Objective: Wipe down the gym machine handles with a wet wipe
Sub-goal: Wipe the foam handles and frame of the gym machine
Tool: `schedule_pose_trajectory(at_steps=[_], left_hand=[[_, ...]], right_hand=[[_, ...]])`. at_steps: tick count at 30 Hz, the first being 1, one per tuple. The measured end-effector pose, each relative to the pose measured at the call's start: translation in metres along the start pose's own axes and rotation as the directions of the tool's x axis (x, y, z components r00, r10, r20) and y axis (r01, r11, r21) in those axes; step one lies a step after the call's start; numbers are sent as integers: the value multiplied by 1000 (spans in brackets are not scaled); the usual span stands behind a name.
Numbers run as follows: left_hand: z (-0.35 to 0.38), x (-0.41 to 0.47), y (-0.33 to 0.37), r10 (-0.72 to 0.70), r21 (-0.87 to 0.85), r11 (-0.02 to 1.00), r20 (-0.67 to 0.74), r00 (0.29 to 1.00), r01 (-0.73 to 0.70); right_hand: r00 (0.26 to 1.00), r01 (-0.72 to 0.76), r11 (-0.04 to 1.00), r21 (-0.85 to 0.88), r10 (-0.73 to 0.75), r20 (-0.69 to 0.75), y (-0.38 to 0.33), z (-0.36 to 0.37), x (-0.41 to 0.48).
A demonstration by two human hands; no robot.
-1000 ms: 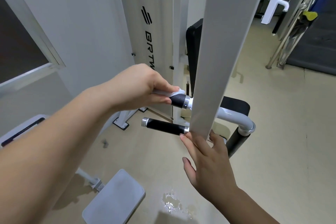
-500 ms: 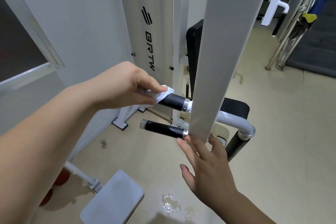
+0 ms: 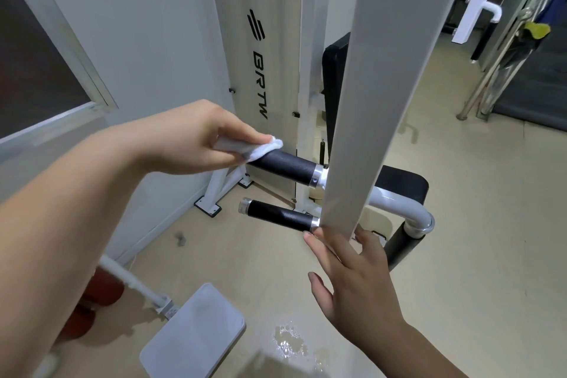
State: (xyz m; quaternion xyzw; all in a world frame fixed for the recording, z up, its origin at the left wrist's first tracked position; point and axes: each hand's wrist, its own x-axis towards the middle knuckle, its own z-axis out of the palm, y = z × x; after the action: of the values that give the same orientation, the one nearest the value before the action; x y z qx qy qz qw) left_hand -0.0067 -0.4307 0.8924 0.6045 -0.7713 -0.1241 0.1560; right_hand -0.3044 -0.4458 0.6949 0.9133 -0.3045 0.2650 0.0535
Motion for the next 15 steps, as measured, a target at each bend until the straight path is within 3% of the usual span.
schedule_pose_trajectory(at_steps=[4,12,15], left_hand=[[-5,4,2,-20,-31,999,-2,1000,20],[28,34,22,69,-5,998,-79,994,-70],[27,30,23,49,-23,999,-36,998,-50]], right_hand=[[1000,-5,1000,1,5,-11,2,0,-3],[999,-25,999,-42,26,25,7,-3,2],[999,-17,999,-41,18,31,10,-3,3]])
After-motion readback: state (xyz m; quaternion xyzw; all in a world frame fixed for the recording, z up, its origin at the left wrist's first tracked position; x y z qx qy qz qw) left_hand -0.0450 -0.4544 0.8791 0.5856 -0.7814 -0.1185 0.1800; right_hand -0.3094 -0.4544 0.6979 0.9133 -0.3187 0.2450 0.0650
